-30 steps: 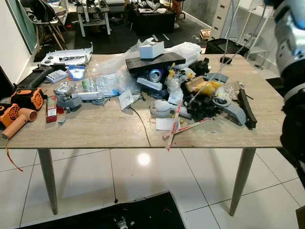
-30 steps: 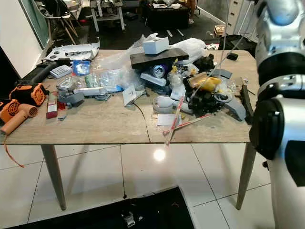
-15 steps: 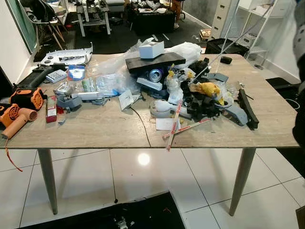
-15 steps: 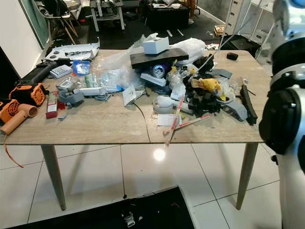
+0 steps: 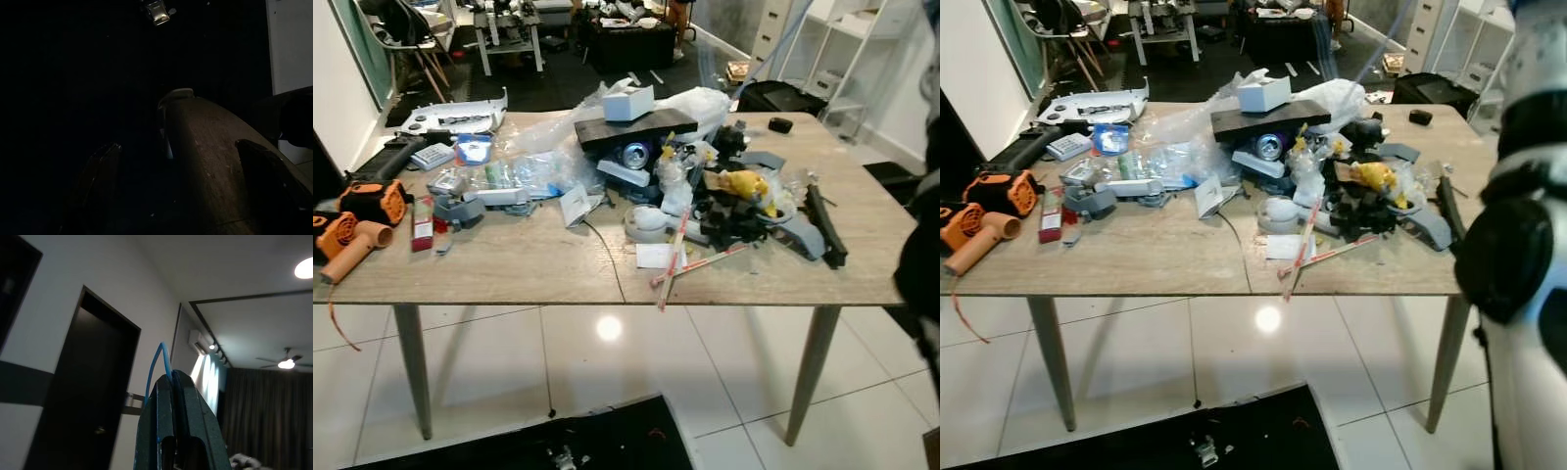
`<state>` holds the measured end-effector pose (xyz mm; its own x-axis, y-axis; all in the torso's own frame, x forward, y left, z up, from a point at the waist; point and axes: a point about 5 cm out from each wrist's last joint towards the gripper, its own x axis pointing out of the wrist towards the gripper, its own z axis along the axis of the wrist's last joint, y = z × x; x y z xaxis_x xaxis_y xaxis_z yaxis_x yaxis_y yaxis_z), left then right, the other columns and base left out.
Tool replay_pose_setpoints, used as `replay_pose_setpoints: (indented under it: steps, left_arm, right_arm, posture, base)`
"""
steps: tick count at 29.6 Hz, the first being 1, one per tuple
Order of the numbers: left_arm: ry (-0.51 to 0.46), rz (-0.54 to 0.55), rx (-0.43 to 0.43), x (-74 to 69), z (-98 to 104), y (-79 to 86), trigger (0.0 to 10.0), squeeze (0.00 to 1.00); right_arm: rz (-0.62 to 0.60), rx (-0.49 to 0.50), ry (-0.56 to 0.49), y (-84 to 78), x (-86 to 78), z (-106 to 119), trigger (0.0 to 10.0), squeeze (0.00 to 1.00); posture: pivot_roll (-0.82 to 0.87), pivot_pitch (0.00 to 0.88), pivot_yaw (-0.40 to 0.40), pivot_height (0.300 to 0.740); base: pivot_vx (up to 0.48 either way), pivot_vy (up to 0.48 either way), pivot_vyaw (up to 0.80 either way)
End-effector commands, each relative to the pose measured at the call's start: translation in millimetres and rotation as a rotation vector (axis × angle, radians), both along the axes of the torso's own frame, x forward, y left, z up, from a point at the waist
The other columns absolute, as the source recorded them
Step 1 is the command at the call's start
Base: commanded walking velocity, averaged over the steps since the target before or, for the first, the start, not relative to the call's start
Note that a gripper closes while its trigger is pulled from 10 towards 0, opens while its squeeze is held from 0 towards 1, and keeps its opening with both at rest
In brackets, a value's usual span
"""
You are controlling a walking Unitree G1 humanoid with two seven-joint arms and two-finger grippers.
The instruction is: Picking trash to rubbish bin
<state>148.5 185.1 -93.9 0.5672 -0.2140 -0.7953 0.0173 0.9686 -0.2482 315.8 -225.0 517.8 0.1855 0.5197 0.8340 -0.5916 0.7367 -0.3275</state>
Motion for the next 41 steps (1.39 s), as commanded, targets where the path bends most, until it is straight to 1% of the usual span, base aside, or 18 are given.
replay_pose_setpoints:
  steps: [1, 2, 5, 7, 9, 11, 12, 15, 18, 22, 25, 26, 28, 32, 33, 35, 38, 41]
  left_arm:
    - [0.138, -0.008, -0.023, -32.6, -12.9, -5.8, 10.0, 0.00]
    - [0.138, -0.008, -0.023, -32.6, -12.9, -5.8, 10.0, 0.00]
    - [0.129, -0.012, -0.019, -28.4, -11.7, -4.9, 10.0, 0.00]
    - [0.125, -0.013, -0.017, -26.1, -11.0, -4.3, 10.0, 0.00]
    - [0.123, -0.013, -0.017, -25.2, -10.6, -4.0, 10.0, 0.00]
    - [0.123, -0.016, -0.016, -24.3, -10.4, -3.9, 10.0, 0.00]
    - [0.123, -0.016, -0.016, -24.3, -10.4, -3.9, 10.0, 0.00]
    - [0.125, -0.020, -0.016, -24.3, -10.5, -4.3, 10.0, 0.00]
    - [0.126, -0.022, -0.018, -24.1, -10.5, -5.2, 10.0, 0.00]
    - [0.126, -0.022, -0.020, -23.5, -10.4, -5.9, 10.0, 0.00]
    - [0.121, -0.016, -0.022, -22.6, -10.2, -6.1, 10.0, 0.00]
    - [0.121, -0.016, -0.022, -22.6, -10.2, -6.1, 10.0, 0.00]
    - [0.120, -0.012, -0.021, -22.1, -10.0, -5.5, 10.0, 0.00]
    - [0.129, -0.020, -0.016, -23.7, -10.4, -4.4, 10.0, 0.00]
    - [0.129, -0.020, -0.016, -23.7, -10.4, -4.4, 10.0, 0.00]
    - [0.132, -0.025, -0.013, -24.1, -10.5, -3.9, 10.0, 0.00]
    - [0.132, -0.025, -0.011, -24.2, -10.5, -3.6, 10.0, 0.00]
    - [0.132, -0.026, -0.010, -24.2, -10.5, -3.4, 10.0, 0.00]
  right_arm:
    - [0.122, 0.007, -0.048, -2.9, -13.5, 3.1, 10.0, 0.00]
    - [0.122, 0.007, -0.048, -2.9, -13.5, 3.1, 10.0, 0.00]
    - [0.397, -0.085, -0.048, -2.9, -31.0, -24.4, 10.0, 0.00]
    - [0.509, -0.156, -0.042, 0.1, -41.9, -41.7, 10.0, 0.00]
    - [0.568, -0.185, -0.032, 2.4, -47.0, -50.2, 10.0, 0.00]
    - [0.656, -0.311, 0.010, 15.9, -59.1, -76.7, 10.0, 0.00]
    - [0.656, -0.311, 0.010, 15.9, -59.1, -76.7, 10.0, 0.00]
    - [0.740, -0.393, 0.078, 31.7, -65.5, -101.8, 10.0, 0.00]
    - [0.761, -0.375, 0.188, 48.1, -59.5, -120.0, 10.0, 0.00]
    - [0.738, -0.386, 0.315, 73.6, -54.3, -148.1, 10.0, 0.00]
    - [0.654, -0.327, 0.514, 102.0, -36.4, -178.2, 10.0, 0.00]
    - [0.654, -0.327, 0.514, 102.0, -36.4, -178.2, 10.0, 0.00]
    - [0.543, -0.316, 0.691, 119.2, -20.1, -216.9, 10.0, 0.00]
    - [0.362, -0.350, 0.929, 134.0, -2.9, -280.4, 10.0, 0.00]
    - [0.362, -0.350, 0.929, 134.0, -2.9, -280.4, 10.0, 0.00]
    - [0.246, -0.349, 1.027, 133.9, 7.1, -306.0, 10.0, 0.00]
    - [0.173, -0.348, 1.083, 131.9, 12.7, -320.0, 10.0, 0.00]
    - [0.035, -0.437, 1.137, 126.4, 18.1, -345.6, 10.0, 0.00]
  posture:
    - [-0.12, 0.176, 0.038, 0.740]
    - [-0.12, 0.176, 0.038, 0.740]
    - [-0.12, 0.166, 0.043, 0.740]
    - [-0.12, 0.166, 0.044, 0.740]
    - [-0.12, 0.164, 0.044, 0.740]
    - [-0.13, 0.162, 0.046, 0.740]
    - [-0.13, 0.162, 0.046, 0.740]
    - [-0.14, 0.161, 0.045, 0.740]
    - [-0.14, 0.162, 0.042, 0.740]
    - [-0.14, 0.160, 0.036, 0.740]
    - [-0.13, 0.162, 0.030, 0.740]
    - [-0.13, 0.162, 0.030, 0.740]
    - [-0.14, 0.163, 0.028, 0.740]
    - [-0.14, 0.166, 0.032, 0.740]
    - [-0.14, 0.166, 0.032, 0.740]
    - [-0.15, 0.165, 0.034, 0.740]
    - [-0.15, 0.164, 0.034, 0.740]
    - [-0.14, 0.161, 0.033, 0.740]
  base:
    - [0.000, 0.000, 0.00]
    - [0.000, 0.000, 0.00]
    - [0.000, 0.000, 0.00]
    - [0.000, 0.000, 0.00]
    - [0.000, 0.000, 0.00]
    - [0.000, 0.000, 0.00]
    - [0.000, 0.000, 0.00]
    - [0.000, 0.000, 0.00]
    - [0.000, 0.000, 0.00]
    - [0.000, 0.000, 0.00]
    - [0.000, 0.000, 0.00]
    - [0.000, 0.000, 0.00]
    - [0.000, 0.000, 0.00]
    - [0.000, 0.000, 0.00]
    - [0.000, 0.000, 0.00]
    - [0.000, 0.000, 0.00]
    - [0.000, 0.000, 0.00]
    - [0.000, 0.000, 0.00]
